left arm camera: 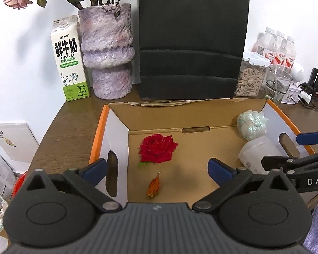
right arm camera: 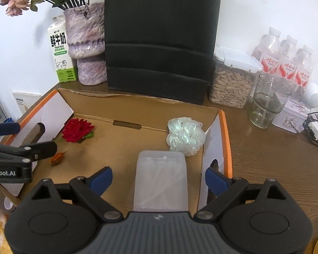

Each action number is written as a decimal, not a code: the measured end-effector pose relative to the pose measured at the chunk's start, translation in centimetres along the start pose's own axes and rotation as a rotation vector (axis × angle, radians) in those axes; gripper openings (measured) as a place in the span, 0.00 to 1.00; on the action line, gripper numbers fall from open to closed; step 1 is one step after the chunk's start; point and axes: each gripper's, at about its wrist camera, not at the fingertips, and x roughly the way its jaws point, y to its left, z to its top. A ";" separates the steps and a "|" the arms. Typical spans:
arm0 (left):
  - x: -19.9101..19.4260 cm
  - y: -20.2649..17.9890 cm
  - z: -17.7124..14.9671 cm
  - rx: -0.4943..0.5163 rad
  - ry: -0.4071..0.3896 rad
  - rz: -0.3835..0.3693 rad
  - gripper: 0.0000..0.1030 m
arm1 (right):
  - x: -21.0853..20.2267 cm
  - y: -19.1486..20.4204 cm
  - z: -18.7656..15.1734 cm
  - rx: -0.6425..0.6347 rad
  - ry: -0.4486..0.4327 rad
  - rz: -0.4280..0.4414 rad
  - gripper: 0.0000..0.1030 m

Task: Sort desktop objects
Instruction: 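Withdraw both grippers from the box back over the table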

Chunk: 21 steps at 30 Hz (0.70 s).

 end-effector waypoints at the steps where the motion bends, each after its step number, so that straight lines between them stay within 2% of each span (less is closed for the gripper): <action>1: -0.2 -0.1 -0.1 0.002 -0.002 0.000 1.00 | -0.2 0.0 0.0 0.001 -0.002 0.000 0.92; 10: -3.0 -0.3 -0.4 -0.008 -0.037 0.008 1.00 | -2.8 0.2 -0.7 0.014 -0.041 0.010 0.92; 21: -9.0 -0.1 -2.1 -0.008 -0.147 0.013 1.00 | -8.9 0.7 -2.8 0.010 -0.174 0.044 0.92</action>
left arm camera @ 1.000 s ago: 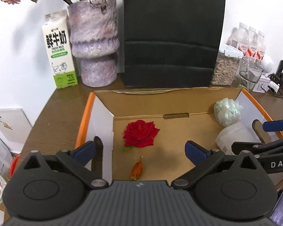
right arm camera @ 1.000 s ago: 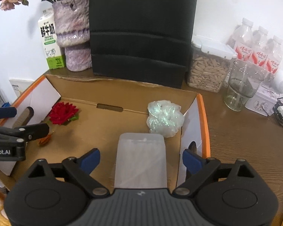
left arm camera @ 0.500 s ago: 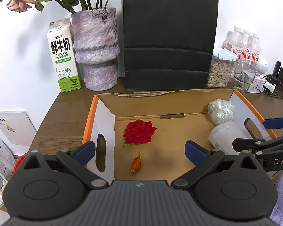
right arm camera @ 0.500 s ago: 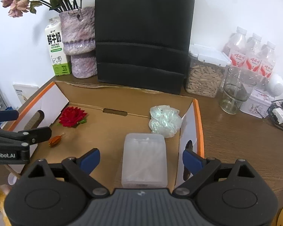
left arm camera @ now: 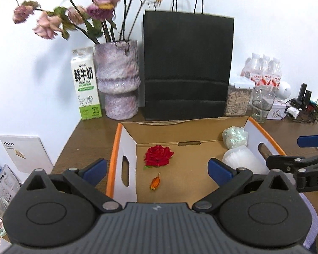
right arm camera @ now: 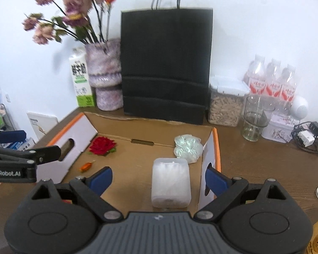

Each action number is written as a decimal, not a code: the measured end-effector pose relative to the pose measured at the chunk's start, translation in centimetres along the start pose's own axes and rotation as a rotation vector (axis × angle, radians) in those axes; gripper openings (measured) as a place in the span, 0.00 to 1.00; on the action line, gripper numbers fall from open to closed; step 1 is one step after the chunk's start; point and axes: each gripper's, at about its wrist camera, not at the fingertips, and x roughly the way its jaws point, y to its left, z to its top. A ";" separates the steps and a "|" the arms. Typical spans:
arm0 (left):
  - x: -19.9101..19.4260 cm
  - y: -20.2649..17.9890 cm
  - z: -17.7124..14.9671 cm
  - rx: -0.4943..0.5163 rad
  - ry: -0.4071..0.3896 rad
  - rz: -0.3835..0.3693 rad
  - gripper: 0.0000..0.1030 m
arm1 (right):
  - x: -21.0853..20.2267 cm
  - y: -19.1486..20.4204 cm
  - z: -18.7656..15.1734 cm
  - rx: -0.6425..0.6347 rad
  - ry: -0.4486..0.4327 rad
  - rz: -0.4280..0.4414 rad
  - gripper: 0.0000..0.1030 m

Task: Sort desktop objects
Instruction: 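Withdraw both grippers from the box back over the table, then grasp the white bottle cap with the left gripper while the right grasps the purple pouch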

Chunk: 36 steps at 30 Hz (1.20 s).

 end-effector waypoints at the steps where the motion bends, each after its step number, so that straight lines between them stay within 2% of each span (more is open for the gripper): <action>1: -0.7 0.1 -0.3 -0.002 -0.010 -0.004 1.00 | -0.7 0.1 -0.3 -0.003 -0.012 0.005 0.92; 7: -4.5 0.8 -2.5 -0.014 -0.043 -0.045 1.00 | -4.9 1.2 -2.9 -0.040 -0.095 0.033 0.95; 11: -6.8 1.3 -4.4 -0.023 -0.071 -0.037 1.00 | -7.3 2.0 -5.5 -0.066 -0.127 0.057 0.95; 14: -8.0 1.6 -6.2 -0.039 -0.077 -0.035 1.00 | -8.6 2.4 -7.7 -0.065 -0.132 0.072 0.96; 15: -8.4 1.7 -6.8 -0.044 -0.075 -0.032 1.00 | -9.0 2.5 -8.4 -0.063 -0.134 0.072 0.99; 21: -10.1 1.9 -11.0 -0.056 -0.060 -0.009 1.00 | -10.8 3.4 -12.8 -0.032 -0.143 0.056 1.00; 29: -12.4 3.0 -15.6 -0.144 -0.064 0.028 1.00 | -12.5 3.4 -18.0 0.024 -0.137 -0.004 1.00; 33: -12.2 3.0 -16.4 -0.121 -0.026 0.051 1.00 | -12.5 3.6 -19.1 0.010 -0.113 -0.019 1.00; 36: -12.2 3.1 -16.6 -0.125 -0.026 0.050 1.00 | -12.5 3.6 -19.1 0.021 -0.113 -0.014 1.00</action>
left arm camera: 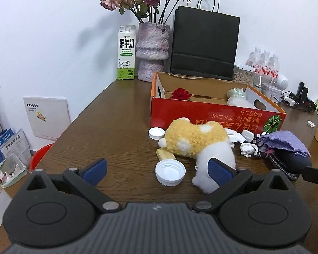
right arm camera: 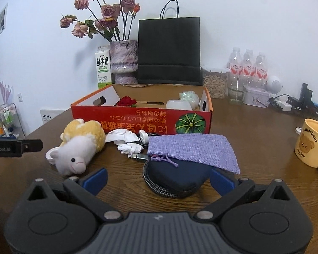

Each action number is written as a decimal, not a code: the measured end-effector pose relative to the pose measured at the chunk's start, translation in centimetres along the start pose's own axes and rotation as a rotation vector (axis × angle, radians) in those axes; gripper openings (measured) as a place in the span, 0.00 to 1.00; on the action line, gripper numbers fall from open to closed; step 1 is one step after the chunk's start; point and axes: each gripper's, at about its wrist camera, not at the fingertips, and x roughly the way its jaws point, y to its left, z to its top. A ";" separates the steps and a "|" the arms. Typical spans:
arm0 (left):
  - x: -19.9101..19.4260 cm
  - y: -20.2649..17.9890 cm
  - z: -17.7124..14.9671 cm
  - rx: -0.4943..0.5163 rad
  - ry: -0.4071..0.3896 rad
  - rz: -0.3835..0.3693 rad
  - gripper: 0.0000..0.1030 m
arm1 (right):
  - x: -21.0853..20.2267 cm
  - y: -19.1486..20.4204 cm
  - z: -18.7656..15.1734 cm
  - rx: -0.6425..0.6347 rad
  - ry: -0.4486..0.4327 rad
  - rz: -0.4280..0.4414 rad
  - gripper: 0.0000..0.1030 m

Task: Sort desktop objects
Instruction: 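Grasp the white bottle cap with the left gripper while the right grasps the purple pouch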

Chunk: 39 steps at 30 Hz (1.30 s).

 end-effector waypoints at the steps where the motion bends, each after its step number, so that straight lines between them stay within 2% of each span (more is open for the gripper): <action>1: 0.0 0.0 0.0 0.002 -0.001 -0.001 1.00 | 0.0 0.0 0.0 0.000 -0.001 0.001 1.00; 10: 1.6 -0.1 -0.7 0.047 0.044 0.074 1.00 | 0.2 -0.1 -0.1 0.007 0.010 -0.013 1.00; 20: 3.8 -0.4 -1.0 0.087 0.089 0.086 1.00 | 1.5 -0.6 0.4 -0.003 -0.006 -0.061 1.00; 30: 5.7 -1.0 -0.9 0.117 0.132 0.059 0.82 | 5.4 -1.4 2.4 -0.027 0.016 -0.089 1.00; 35: 6.3 -1.2 -0.7 0.119 0.134 0.039 0.74 | 7.8 -2.5 3.3 0.010 0.078 -0.064 0.99; 39: 6.3 -1.1 -0.6 0.113 0.129 0.010 0.61 | 8.3 -3.2 3.2 0.046 0.095 -0.056 0.95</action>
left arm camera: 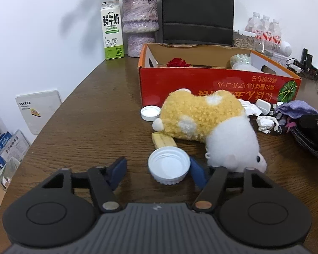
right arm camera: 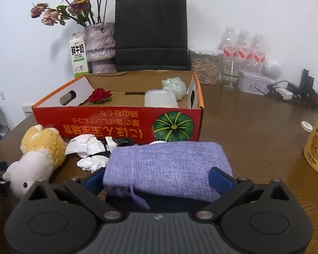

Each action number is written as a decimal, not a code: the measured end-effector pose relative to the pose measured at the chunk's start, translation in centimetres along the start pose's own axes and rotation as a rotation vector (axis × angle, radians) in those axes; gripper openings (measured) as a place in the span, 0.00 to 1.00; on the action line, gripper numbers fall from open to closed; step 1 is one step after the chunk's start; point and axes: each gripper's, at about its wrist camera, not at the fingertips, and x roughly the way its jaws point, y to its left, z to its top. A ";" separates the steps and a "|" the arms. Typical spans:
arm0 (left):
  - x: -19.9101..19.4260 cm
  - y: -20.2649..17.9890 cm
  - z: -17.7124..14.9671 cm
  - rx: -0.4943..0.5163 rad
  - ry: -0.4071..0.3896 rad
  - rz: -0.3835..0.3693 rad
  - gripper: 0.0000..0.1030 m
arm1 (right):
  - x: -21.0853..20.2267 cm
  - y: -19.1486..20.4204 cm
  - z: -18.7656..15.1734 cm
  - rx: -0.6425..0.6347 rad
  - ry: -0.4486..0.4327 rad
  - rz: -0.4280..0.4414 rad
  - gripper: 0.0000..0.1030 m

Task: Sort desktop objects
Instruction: 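Grasp the white bottle cap with the left gripper while the right grasps the purple pouch, then carry the cap and pouch into the cardboard box and open both grippers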

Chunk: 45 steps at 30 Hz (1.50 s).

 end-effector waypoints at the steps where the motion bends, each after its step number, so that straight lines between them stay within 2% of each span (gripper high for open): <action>1: 0.0 -0.1 0.0 0.004 -0.003 -0.008 0.55 | -0.1 -0.1 0.0 0.002 -0.006 0.004 0.93; 4: -0.2 -0.5 0.0 0.020 -0.009 -0.032 0.41 | -0.4 -0.1 -0.1 -0.006 -0.024 0.012 0.82; 8: -0.2 -0.7 0.0 0.026 -0.013 -0.033 0.40 | -0.8 -0.5 0.1 0.009 -0.040 0.025 0.64; 10: -0.2 -0.5 0.0 0.018 -0.010 -0.036 0.40 | -1.0 -0.8 0.2 0.021 -0.045 0.026 0.60; 12: -0.3 -0.5 -0.1 0.015 -0.009 -0.036 0.40 | -1.2 -1.1 0.3 0.036 -0.049 0.033 0.58; 15: -0.3 -0.5 -0.1 0.014 -0.009 -0.035 0.40 | -1.3 -1.2 0.4 0.042 -0.048 0.040 0.63; 16: -0.3 -0.5 -0.1 0.013 -0.009 -0.036 0.40 | -1.3 -1.2 0.4 0.043 -0.049 0.044 0.62; 18: -0.3 -0.4 -0.1 0.013 -0.010 -0.036 0.40 | -1.4 -1.1 0.4 0.038 -0.056 0.046 0.51; 20: -0.3 -0.5 -0.1 0.012 -0.010 -0.036 0.40 | -1.4 -1.1 0.5 0.039 -0.059 0.046 0.25; 23: -0.3 -0.4 -0.1 0.009 -0.011 -0.035 0.40 | -1.4 -1.4 0.4 0.049 -0.067 0.034 0.12; 26: -0.5 -0.3 -0.1 -0.001 -0.015 -0.030 0.40 | -1.8 -1.7 0.2 0.050 -0.085 0.029 0.06; 38: -2.6 0.4 0.1 -0.025 -0.076 -0.005 0.40 | -4.7 -1.1 0.4 0.002 -0.208 0.017 0.04; 45: -4.4 0.3 1.7 -0.033 -0.148 -0.020 0.40 | -5.9 -0.5 1.3 -0.013 -0.261 0.028 0.03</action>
